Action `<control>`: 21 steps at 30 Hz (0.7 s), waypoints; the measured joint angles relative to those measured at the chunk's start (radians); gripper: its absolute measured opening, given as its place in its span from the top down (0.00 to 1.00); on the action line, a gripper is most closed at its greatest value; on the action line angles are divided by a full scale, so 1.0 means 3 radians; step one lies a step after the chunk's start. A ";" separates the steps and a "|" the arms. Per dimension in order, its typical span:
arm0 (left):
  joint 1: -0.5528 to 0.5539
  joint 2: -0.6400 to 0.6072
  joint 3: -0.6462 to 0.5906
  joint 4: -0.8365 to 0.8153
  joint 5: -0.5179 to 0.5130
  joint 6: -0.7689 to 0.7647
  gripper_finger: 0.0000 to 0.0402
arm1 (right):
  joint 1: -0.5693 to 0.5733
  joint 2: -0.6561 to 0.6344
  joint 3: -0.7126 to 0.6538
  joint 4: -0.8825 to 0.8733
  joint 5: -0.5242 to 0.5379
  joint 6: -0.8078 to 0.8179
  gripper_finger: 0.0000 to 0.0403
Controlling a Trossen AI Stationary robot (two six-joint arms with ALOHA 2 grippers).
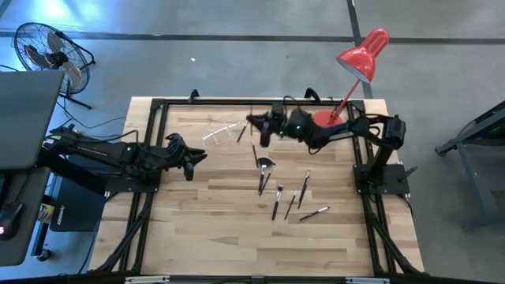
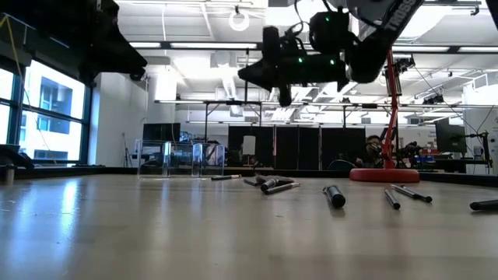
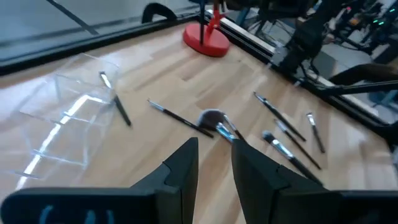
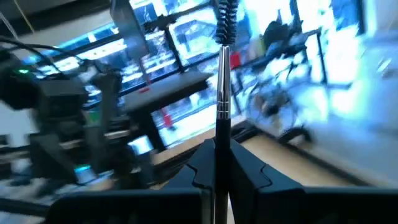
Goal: Put items in baskets/containers
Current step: Put the brow brush into the transparent organizer
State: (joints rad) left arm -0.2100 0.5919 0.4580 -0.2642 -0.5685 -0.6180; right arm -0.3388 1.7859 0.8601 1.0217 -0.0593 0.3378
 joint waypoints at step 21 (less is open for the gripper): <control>0.0001 0.0028 0.0000 0.0090 -0.0918 0.0391 0.76 | -0.0484 0.1409 0.1774 -0.0453 -0.0974 -0.0531 0.96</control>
State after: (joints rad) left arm -0.2096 0.6003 0.4580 -0.2373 -0.8440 -0.5007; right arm -0.4841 2.2085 1.3922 0.8859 -0.3515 0.1787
